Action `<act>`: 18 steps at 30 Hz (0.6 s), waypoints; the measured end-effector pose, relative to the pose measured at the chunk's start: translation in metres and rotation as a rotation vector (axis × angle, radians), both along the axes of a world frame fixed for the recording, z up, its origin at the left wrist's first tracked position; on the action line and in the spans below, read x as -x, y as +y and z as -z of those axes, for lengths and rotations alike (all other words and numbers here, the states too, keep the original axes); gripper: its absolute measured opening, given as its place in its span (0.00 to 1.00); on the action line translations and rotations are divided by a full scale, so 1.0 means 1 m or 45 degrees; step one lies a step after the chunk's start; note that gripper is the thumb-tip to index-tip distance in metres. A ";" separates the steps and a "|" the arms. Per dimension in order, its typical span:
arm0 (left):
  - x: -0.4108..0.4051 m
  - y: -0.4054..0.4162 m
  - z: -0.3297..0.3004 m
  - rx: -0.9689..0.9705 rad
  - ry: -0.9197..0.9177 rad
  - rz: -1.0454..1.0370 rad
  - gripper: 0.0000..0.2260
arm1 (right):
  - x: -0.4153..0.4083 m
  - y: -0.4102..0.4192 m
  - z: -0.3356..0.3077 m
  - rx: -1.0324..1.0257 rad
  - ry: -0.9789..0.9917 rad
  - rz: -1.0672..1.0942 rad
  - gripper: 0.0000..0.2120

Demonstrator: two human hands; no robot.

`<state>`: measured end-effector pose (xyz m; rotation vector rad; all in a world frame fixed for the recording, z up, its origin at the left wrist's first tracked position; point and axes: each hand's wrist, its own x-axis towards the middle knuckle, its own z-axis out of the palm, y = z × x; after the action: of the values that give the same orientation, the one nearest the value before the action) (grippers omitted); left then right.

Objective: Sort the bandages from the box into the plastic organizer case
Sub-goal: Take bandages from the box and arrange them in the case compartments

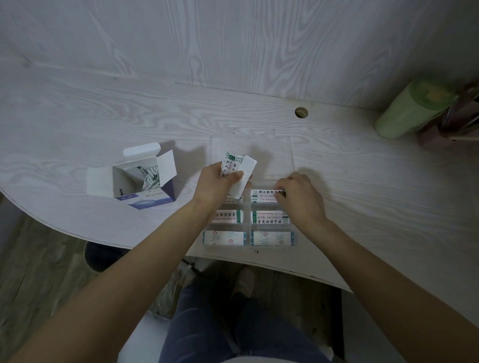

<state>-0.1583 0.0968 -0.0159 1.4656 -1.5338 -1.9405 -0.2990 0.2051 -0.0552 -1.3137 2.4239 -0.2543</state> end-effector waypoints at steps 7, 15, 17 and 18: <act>-0.003 -0.001 -0.001 -0.031 0.054 -0.017 0.08 | -0.007 -0.006 -0.002 -0.033 0.077 -0.101 0.11; -0.008 -0.001 -0.005 -0.065 0.105 -0.012 0.08 | -0.007 -0.008 -0.005 -0.070 0.063 -0.113 0.12; -0.009 -0.001 -0.005 -0.080 0.121 -0.024 0.08 | -0.008 -0.008 -0.005 -0.077 0.045 -0.098 0.13; -0.009 -0.002 -0.005 -0.082 0.122 -0.029 0.08 | -0.009 -0.008 -0.006 -0.080 0.028 -0.084 0.13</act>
<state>-0.1489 0.0952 -0.0109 1.3873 -1.4210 -2.0335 -0.2903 0.1968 -0.0494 -1.3725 2.3815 -0.1453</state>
